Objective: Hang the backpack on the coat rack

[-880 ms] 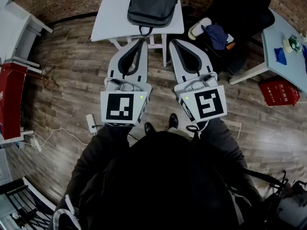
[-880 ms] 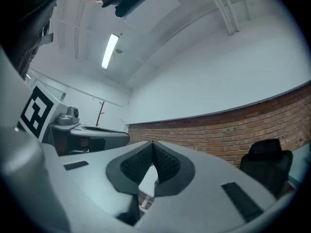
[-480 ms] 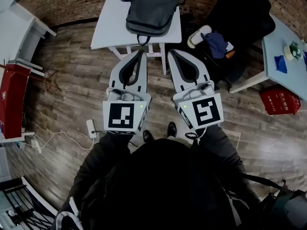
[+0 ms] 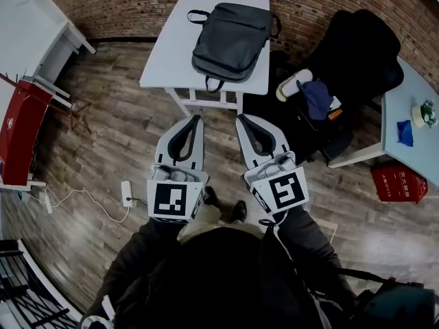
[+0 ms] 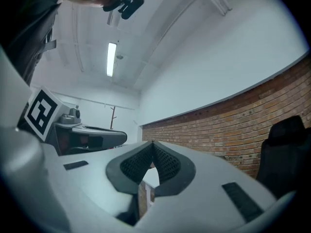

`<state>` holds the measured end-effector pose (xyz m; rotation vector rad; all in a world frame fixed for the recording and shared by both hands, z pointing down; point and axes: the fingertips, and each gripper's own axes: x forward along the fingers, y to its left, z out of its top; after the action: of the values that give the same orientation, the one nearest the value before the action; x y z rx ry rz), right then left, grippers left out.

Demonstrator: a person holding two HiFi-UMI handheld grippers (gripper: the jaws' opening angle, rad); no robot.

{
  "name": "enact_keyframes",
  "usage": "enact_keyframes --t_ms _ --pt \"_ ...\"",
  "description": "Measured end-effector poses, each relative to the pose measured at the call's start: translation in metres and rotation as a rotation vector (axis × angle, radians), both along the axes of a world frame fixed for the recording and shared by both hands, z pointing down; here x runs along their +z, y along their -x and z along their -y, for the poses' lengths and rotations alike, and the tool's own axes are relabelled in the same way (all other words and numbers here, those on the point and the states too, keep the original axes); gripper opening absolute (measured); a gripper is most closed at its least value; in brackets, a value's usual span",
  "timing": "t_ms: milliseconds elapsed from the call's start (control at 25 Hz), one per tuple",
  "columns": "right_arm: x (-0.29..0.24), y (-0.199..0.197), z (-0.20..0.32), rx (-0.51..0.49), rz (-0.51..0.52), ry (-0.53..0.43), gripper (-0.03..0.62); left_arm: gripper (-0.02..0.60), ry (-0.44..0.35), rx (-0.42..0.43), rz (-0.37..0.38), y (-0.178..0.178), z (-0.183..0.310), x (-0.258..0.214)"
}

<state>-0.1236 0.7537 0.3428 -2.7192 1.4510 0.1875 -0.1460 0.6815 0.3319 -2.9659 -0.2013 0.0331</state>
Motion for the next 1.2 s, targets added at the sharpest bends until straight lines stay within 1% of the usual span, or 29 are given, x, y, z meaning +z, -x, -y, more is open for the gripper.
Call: enact_keyframes --t_ms 160,280,360,480,600,760,840,960,1080,1120,1200 --pt "0.011 -0.017 0.020 -0.024 -0.003 0.033 0.008 0.009 0.020 -0.040 0.007 -0.013 0.024 0.008" --pt "0.022 -0.036 0.036 -0.025 0.011 0.066 0.009 0.009 0.051 -0.047 0.023 -0.033 0.047 0.019" --pt "0.028 -0.054 0.048 -0.021 0.011 0.083 0.009 0.009 0.074 -0.039 0.031 -0.052 0.062 0.026" --pt "0.038 -0.083 0.068 -0.022 0.014 0.121 0.017 0.009 0.105 -0.024 0.022 -0.083 0.085 0.032" --pt "0.050 -0.112 0.092 -0.019 0.022 0.158 0.036 0.009 0.136 -0.006 0.029 -0.111 0.111 0.042" --pt "0.065 -0.146 0.119 0.008 0.046 0.202 0.069 0.009 0.223 0.021 0.050 -0.149 0.138 0.054" --pt "0.069 -0.158 0.127 0.022 0.051 0.226 0.072 0.009 0.246 0.039 0.051 -0.166 0.146 0.057" --pt "0.072 -0.174 0.129 0.065 0.050 0.260 0.080 0.009 0.263 0.071 0.047 -0.186 0.154 0.056" --pt "0.075 -0.191 0.121 0.116 0.068 0.274 0.094 0.009 0.282 0.094 0.046 -0.201 0.156 0.055" --pt "0.077 -0.196 0.118 0.129 0.076 0.275 0.099 0.009 0.276 0.102 0.049 -0.205 0.156 0.057" --pt "0.081 -0.205 0.111 0.149 0.087 0.276 0.106 0.009 0.237 0.121 0.054 -0.213 0.154 0.063"
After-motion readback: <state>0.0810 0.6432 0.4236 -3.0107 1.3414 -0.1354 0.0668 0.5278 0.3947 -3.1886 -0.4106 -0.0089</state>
